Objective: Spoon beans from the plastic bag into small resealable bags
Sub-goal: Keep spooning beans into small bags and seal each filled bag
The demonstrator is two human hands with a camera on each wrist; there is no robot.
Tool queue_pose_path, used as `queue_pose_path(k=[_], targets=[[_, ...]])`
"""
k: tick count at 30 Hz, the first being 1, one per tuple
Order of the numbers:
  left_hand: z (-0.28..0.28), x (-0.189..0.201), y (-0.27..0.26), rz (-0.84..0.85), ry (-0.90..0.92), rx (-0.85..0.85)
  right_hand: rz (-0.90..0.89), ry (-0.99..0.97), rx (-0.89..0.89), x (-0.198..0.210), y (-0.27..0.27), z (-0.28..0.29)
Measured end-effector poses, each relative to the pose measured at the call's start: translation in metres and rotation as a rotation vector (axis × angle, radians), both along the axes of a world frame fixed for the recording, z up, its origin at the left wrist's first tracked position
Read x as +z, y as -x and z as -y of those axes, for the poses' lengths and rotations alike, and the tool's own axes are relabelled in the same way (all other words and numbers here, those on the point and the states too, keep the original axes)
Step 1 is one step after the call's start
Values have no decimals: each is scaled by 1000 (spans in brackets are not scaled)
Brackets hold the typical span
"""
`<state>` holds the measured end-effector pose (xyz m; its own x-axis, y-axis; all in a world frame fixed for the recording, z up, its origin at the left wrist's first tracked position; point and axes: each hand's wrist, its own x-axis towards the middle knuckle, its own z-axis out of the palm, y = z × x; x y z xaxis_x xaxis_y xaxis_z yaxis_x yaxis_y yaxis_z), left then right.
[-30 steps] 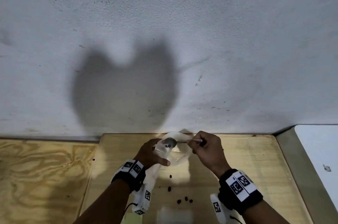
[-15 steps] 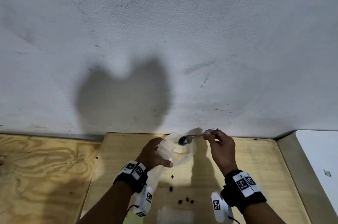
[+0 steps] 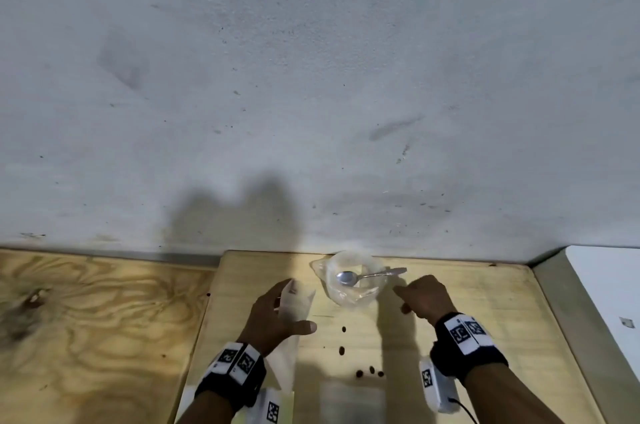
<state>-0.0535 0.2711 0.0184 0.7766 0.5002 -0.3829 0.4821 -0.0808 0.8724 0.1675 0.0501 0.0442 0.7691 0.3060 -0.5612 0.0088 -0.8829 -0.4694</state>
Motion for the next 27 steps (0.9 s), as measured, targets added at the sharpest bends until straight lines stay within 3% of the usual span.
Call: queue_pose_path(k=[2,5,9,13,15,18,21,24,27], targets=[[1,11,1,29,19,-58,36,-162,49,22,16,-2],[10,37,-7,58,-18,-220,-197,-502,175,76,56,-21],[24,58,-22,98,-32,-348,-316,-415,402,111,85,-40],[31,83,-22,168,-2,-332,-187,-497,272,126,90,-35],[32,93,-19,238,72,-317,-16,-569,212,125,90,-26],[35,103,-15,320,211,-113,202,-689,136,118,95,-11],[43,113,-9,349,170,42,321,-804,24,117,105,0],[58,121,-4,358,187,23,338,-858,-79,112,111,12],[76,125,0,389,171,-7,212,-881,-165,113,118,25]])
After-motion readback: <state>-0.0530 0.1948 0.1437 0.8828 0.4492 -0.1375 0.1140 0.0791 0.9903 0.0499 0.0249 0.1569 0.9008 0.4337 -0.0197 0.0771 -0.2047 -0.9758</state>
